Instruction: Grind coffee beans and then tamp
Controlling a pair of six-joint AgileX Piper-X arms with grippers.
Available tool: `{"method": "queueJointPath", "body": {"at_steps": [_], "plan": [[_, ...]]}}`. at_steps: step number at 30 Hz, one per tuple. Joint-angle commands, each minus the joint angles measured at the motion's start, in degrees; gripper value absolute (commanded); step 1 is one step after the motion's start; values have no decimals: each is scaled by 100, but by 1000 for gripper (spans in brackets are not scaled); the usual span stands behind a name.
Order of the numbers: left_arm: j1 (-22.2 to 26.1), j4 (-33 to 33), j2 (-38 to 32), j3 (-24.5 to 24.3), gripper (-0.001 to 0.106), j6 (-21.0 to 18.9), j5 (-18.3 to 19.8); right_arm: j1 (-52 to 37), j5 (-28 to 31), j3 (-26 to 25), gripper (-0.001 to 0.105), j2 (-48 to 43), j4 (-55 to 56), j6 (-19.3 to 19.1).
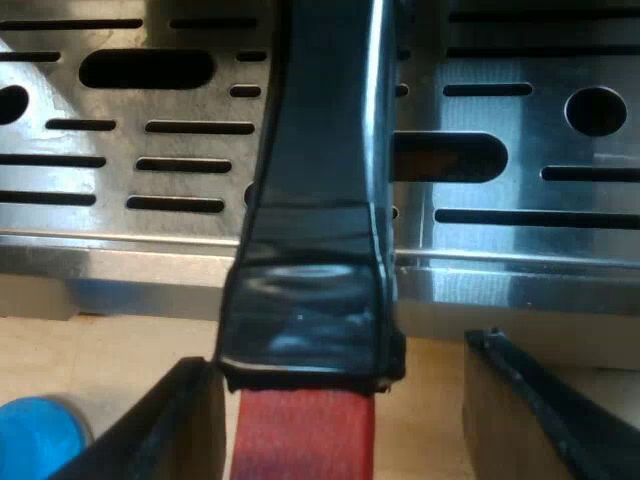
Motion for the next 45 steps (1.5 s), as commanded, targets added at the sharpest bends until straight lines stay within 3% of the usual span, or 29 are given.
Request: {"method": "queueJointPath", "body": {"at_steps": [1,6,7,8,12,29,37,45], "plan": [[-23,-141,-6,-3,63,4,68,-22,9,-52,54,-18,-38,-23],[-23,-141,-6,-3,63,4,68,-22,9,-52,51,-18,-38,-23],[-23,-141,-6,-3,63,4,68,-22,9,-52,28,-18,-38,-23],[-23,-141,-6,-3,63,4,68,-22,9,-52,16,-18,-38,-23],[-23,-141,-6,-3,63,4,68,-1,9,-52,0,-18,-38,-23],[-23,-105,-6,-3,63,4,68,61,90,-52,0,-18,-38,-38],[-23,-100,-6,-3,63,4,68,441,887,-52,0,-18,-38,-28],[-23,-100,-6,-3,63,4,68,713,1185,-52,0,-18,-38,82]]}}
